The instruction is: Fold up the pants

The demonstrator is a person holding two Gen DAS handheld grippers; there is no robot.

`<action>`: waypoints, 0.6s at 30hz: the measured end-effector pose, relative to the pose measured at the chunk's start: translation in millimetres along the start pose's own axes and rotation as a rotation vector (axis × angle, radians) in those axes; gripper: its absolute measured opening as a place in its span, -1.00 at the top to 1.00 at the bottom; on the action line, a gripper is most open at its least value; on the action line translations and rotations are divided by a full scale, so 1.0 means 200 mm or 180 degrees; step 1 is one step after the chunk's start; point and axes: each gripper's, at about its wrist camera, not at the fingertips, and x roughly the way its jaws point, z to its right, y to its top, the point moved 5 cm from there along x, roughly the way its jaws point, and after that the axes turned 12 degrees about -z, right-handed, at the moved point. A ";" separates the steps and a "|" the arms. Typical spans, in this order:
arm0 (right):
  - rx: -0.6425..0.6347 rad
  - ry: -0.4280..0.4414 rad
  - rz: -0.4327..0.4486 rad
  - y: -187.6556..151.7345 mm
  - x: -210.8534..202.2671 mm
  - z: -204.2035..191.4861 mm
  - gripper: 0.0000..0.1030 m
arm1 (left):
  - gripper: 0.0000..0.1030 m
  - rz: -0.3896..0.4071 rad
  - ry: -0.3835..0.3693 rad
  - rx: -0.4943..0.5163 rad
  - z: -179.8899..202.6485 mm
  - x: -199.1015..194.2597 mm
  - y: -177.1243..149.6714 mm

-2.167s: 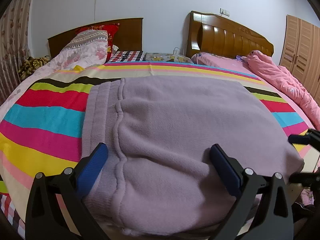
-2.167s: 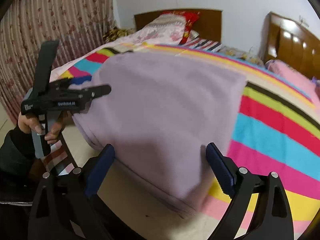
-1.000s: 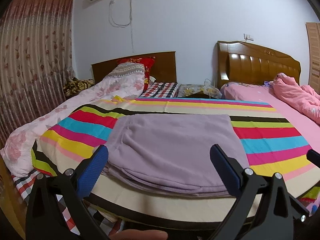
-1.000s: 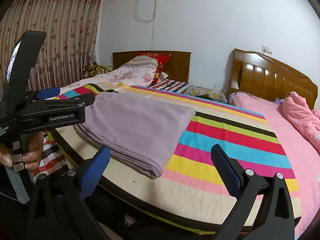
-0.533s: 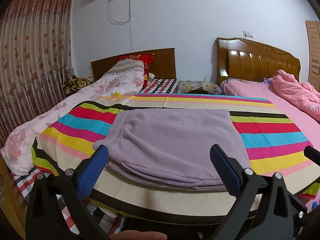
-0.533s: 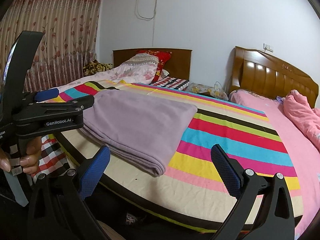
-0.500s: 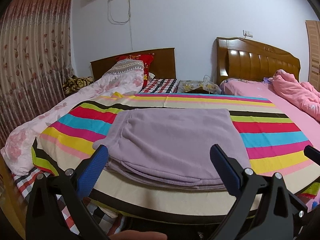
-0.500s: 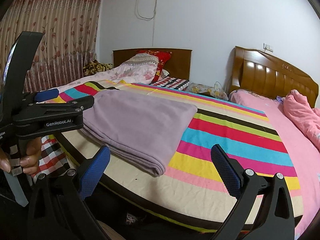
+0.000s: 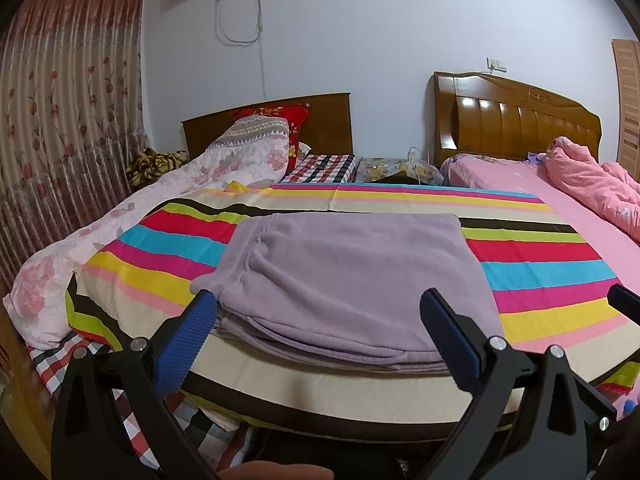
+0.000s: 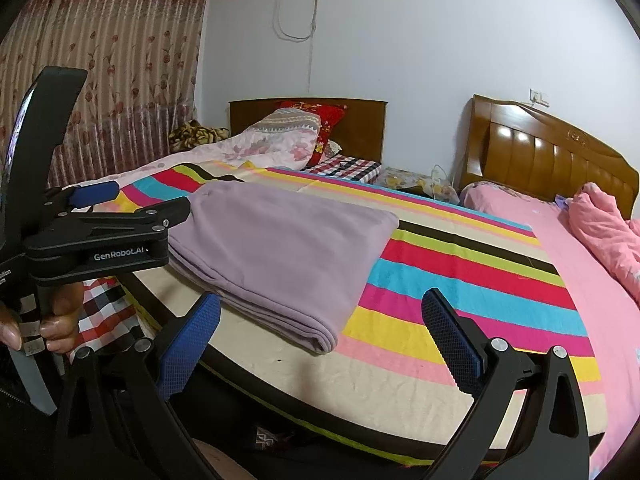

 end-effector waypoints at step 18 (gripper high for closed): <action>0.0014 -0.0005 0.0017 0.00 -0.01 0.00 -0.89 | -0.97 -0.0003 0.0007 0.0002 0.01 0.00 0.00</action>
